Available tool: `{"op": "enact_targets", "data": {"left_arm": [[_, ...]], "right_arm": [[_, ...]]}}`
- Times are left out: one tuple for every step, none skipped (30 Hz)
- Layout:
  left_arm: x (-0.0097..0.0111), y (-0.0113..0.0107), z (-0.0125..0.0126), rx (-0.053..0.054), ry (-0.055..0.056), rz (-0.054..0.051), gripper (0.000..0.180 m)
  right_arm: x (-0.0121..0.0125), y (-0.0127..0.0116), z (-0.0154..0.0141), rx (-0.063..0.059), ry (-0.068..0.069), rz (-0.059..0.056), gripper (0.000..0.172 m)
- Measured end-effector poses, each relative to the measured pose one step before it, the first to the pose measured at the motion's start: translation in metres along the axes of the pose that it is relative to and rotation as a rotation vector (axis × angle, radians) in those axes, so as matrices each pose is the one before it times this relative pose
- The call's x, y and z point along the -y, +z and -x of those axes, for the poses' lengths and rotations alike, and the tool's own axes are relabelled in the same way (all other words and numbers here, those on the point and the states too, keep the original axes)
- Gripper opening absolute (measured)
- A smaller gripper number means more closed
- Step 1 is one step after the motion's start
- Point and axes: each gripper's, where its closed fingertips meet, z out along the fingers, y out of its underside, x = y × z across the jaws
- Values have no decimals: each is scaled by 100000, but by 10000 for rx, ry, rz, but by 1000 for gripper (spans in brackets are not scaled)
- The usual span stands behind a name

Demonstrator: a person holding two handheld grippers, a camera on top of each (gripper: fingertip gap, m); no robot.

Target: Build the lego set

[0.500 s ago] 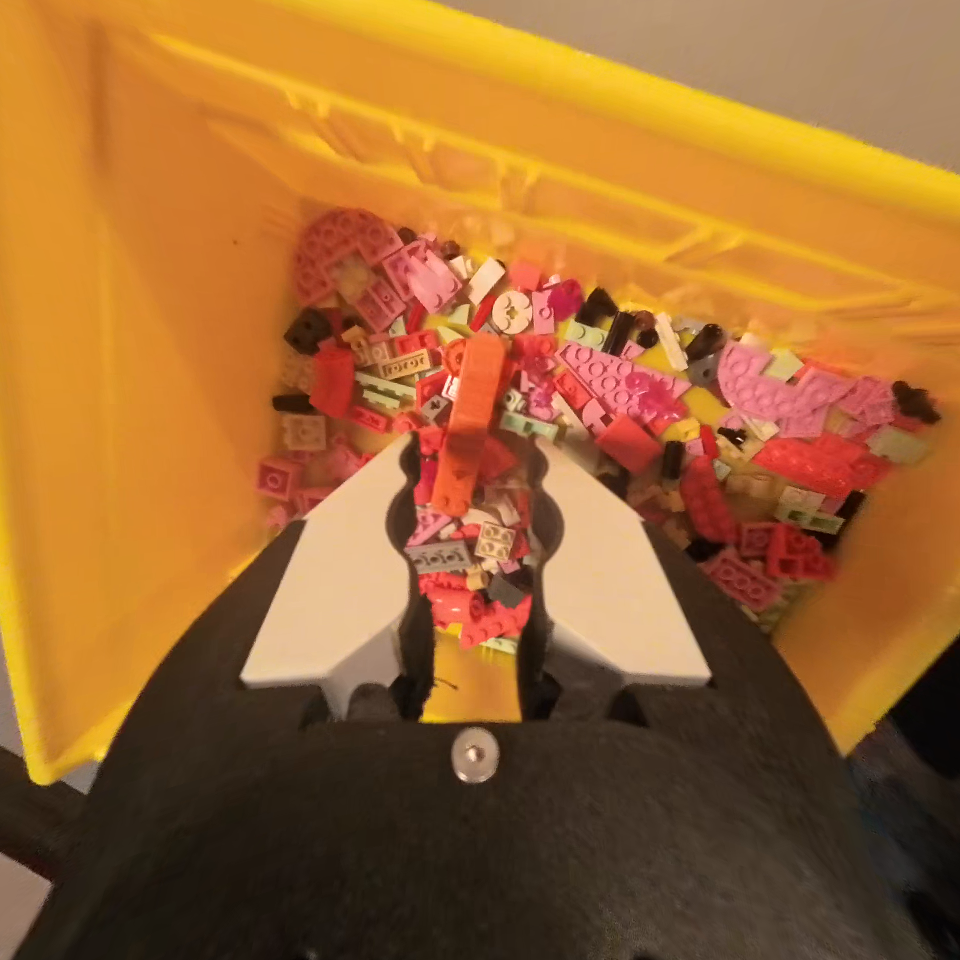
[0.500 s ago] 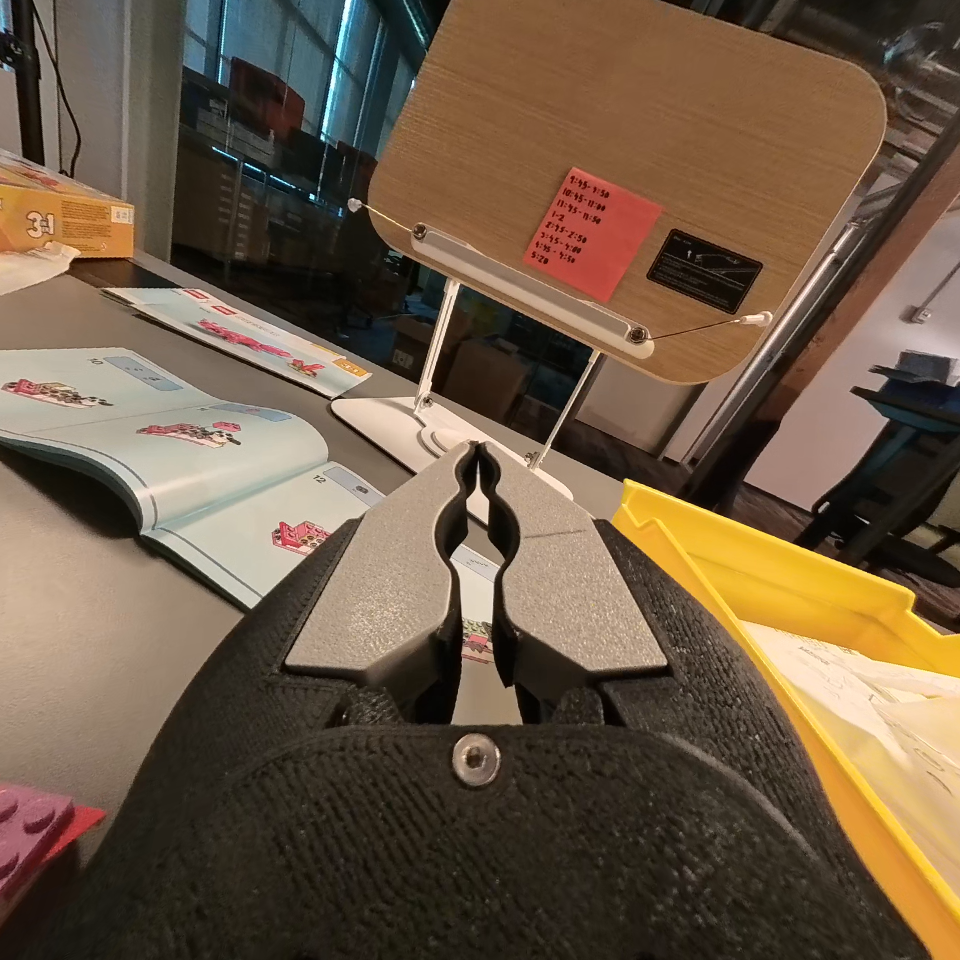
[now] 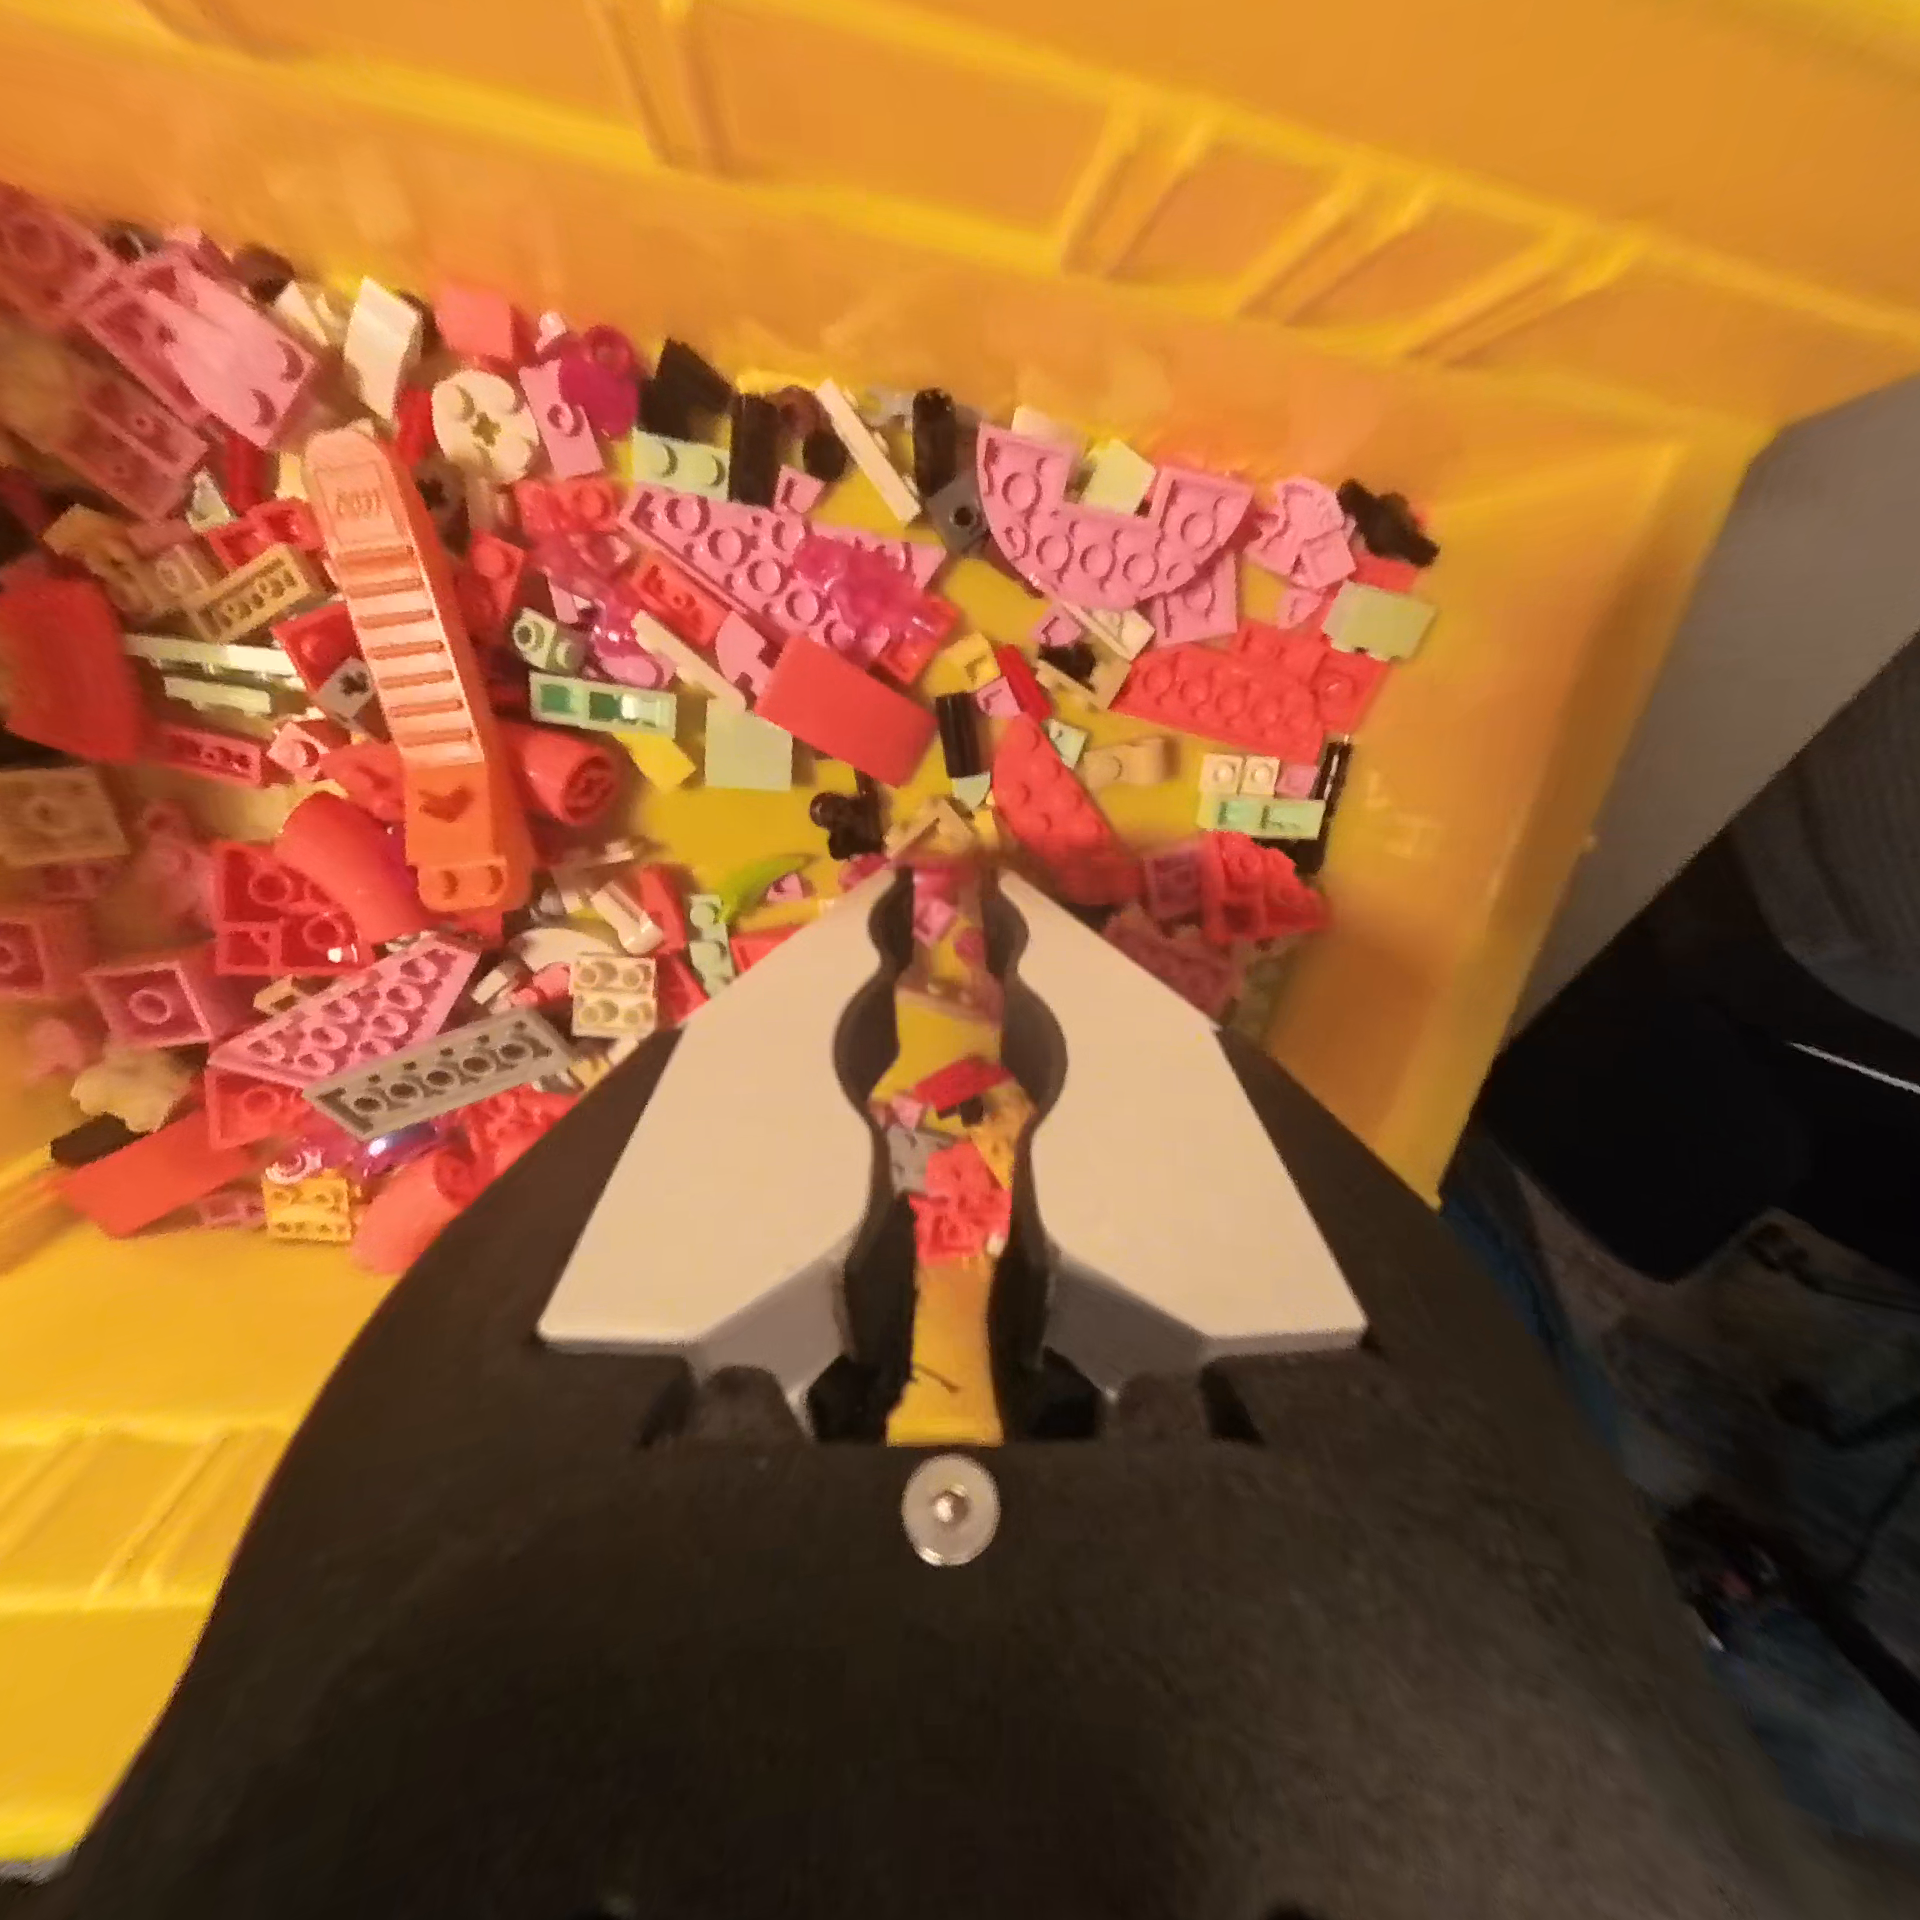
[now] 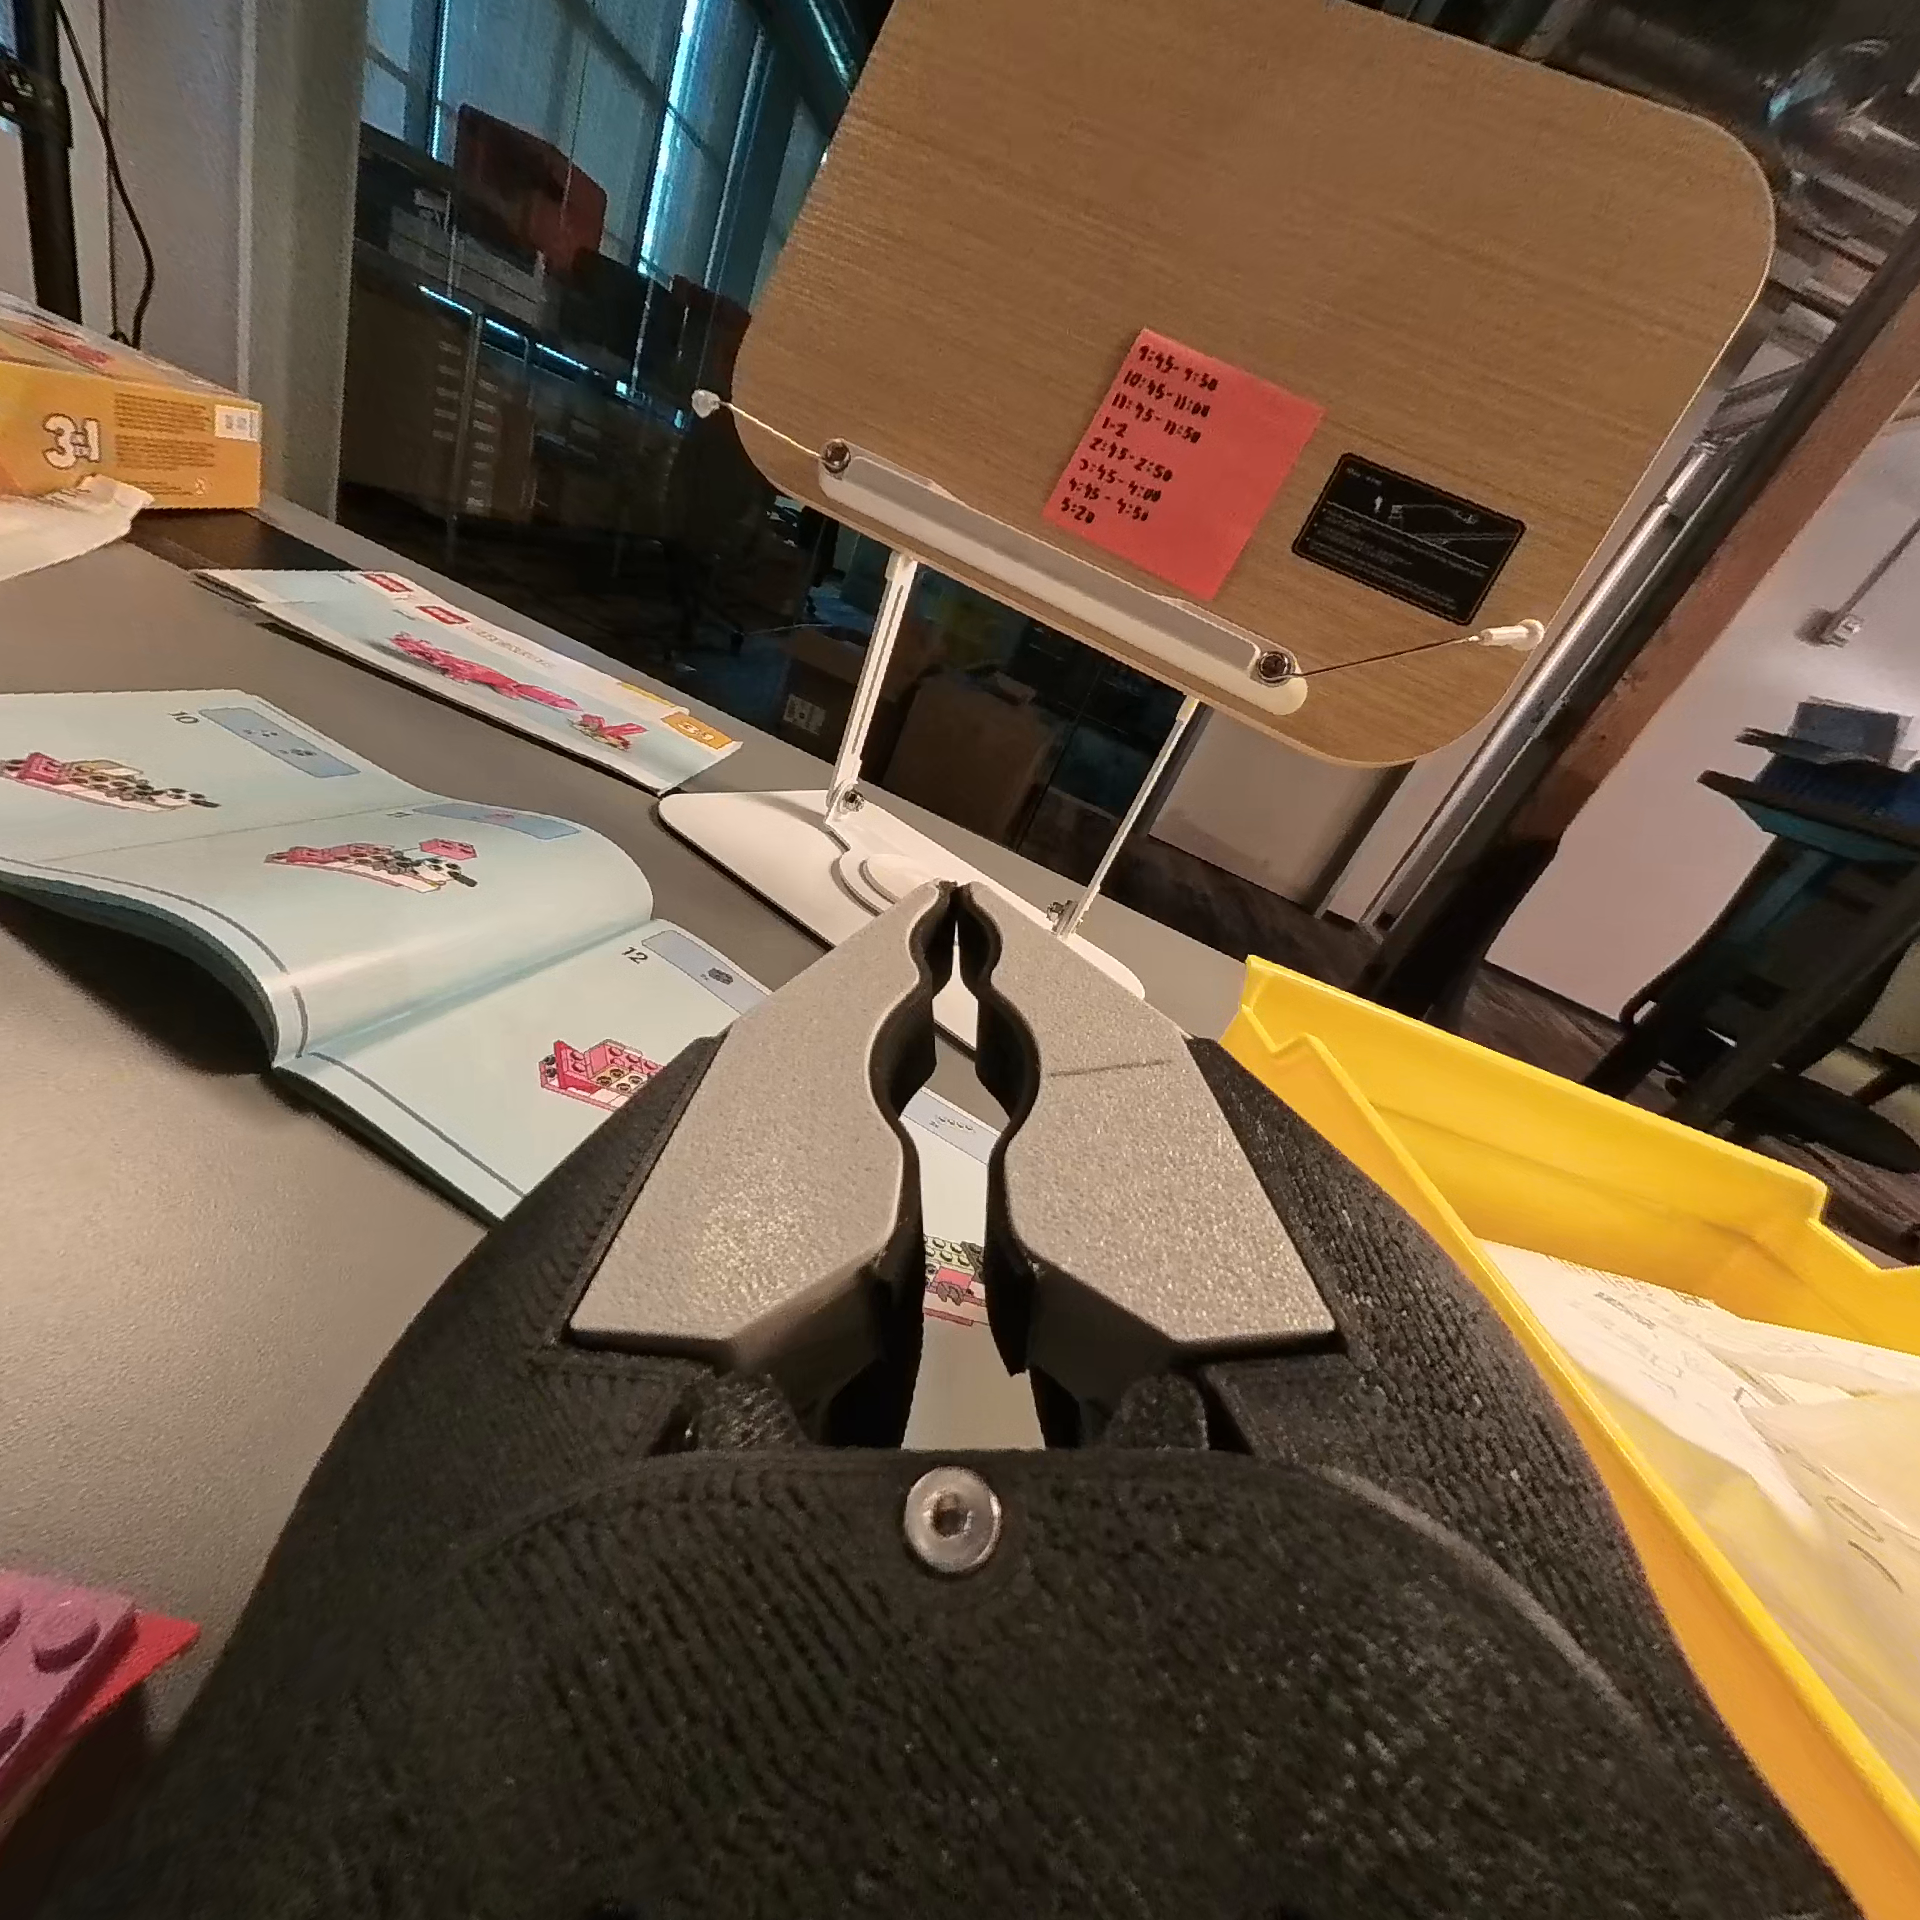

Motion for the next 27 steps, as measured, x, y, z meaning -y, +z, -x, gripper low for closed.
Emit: {"op": "enact_targets", "data": {"left_arm": [[361, 113, 154, 89, 17, -234, 15], [328, 111, -72, -52, 51, -199, 16], [237, 154, -74, -50, 72, -106, 17], [-19, 241, 89, 60, 83, 91, 19], [-343, 374, 200, 145, 90, 337, 23], [-452, 422, 45, 53, 129, 418, 28], [60, 224, -238, -120, 142, 75, 25], [-27, 142, -92, -48, 135, 102, 23], [117, -69, -8, -27, 11, -32, 7], [-148, 0, 104, 34, -15, 106, 4], [-110, -1, 19, 10, 30, 32, 4], [-10, -37, -45, -1, 74, -56, 4], [-58, -65, -24, 42, 74, -30, 4], [-31, -120, 8, 86, 43, -35, 4], [57, -215, 41, 137, 46, -83, 4], [172, -344, 60, 170, 60, -142, 4], [288, -456, 38, 173, 67, -199, 4], [440, -581, 47, 201, 68, -260, 4], [625, -709, 177, 326, 68, -311, 4], [1021, -912, 310, 491, 87, -418, 4], [1600, -1159, 438, 649, 55, -599, 4], [2190, -1333, 388, 672, -17, -729, 4], [2639, -1318, -9, 498, 9, -803, 4], [2887, -1110, -550, 249, 128, -827, 4], [2618, -652, -1071, -8, 225, -605, 4], [2074, -95, -1314, -125, 292, -287, 4], [1487, 445, -1417, -188, 256, -14, 4]], "right_arm": [[-1, -9, 3, -3, -10, -2, 0], [4, 0, 4, 0, -8, 0, 0], [-15, -6, 10, 1, -6, 7, 0], [-9, 6, -4, -2, -2, 6, 0], [20, -2, -15, -3, 3, -10, 0], [10, -5, 3, 0, 5, -7, 0], [-13, 5, -14, -3, 0, 6, 0], [-13, 6, 3, -5, -3, 4, 0], [17, -5, -8, -2, -3, -5, 0], [7, -6, -5, 2, 3, -7, 0], [8, -15, -8, -2, 6, -7, 0], [16, -5, -6, -1, 13, -7, 0], [8, -5, -29, -6, 17, -7, 0], [4, 3, -40, -14, 16, -5, 0], [7, 5, -32, -12, 24, -6, 0], [-1, 2, -44, -15, 26, -4, 0], [-6, 9, -41, -18, 21, 2, 0], [4, 5, -44, -14, 23, -7, 0], [22, 2, -38, -13, 18, -17, 0], [26, 1, -27, -13, 6, -14, 0], [31, 1, -8, -4, 1, -15, 0], [43, 6, 11, 3, 3, -21, 0], [43, -3, -8, -1, -3, -23, 0], [42, -5, 12, 6, -3, -19, 0], [51, -29, 4, 10, 6, -28, 0], [90, -27, 12, 18, 11, -41, 0], [88, -37, 23, 29, 20, -42, 0]]}}
